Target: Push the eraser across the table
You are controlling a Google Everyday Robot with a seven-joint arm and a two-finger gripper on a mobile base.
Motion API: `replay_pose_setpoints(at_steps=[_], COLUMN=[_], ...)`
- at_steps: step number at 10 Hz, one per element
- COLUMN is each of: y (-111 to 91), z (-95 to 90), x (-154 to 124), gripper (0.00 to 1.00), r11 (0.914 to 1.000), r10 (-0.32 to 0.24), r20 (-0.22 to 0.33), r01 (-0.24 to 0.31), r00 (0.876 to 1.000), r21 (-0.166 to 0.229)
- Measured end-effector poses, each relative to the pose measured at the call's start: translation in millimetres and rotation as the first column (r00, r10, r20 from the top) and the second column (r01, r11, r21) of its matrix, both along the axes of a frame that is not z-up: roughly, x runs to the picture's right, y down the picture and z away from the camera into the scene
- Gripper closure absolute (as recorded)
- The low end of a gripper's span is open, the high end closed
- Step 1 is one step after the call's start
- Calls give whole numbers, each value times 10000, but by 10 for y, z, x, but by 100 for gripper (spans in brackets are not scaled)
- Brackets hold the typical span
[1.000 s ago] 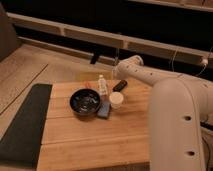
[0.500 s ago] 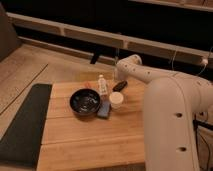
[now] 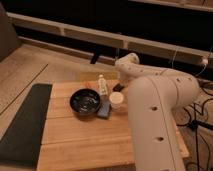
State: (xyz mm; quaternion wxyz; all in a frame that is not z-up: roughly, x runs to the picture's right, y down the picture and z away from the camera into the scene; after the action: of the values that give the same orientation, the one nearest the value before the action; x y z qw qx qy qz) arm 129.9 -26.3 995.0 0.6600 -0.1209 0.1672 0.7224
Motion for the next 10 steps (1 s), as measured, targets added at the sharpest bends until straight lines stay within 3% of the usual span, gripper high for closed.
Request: replay_pose_setpoints(at_steps=[4,6,8,9,10], y=[87,-45,-298,-452,-898], z=[314,481,655,690,623], x=[-124,-169,-270,-357,-595], gripper=[100,100,100,100,100], r11=[9971,9991,9966,9894,9570], r10=[90,-44,-530,-777,-1353], r20=[66,207,514,728,1194], r01=[-85,52,495,679,985], r00=[9999,9998,9973,9943,9836], r21=[-759,-424,661,1280,2729])
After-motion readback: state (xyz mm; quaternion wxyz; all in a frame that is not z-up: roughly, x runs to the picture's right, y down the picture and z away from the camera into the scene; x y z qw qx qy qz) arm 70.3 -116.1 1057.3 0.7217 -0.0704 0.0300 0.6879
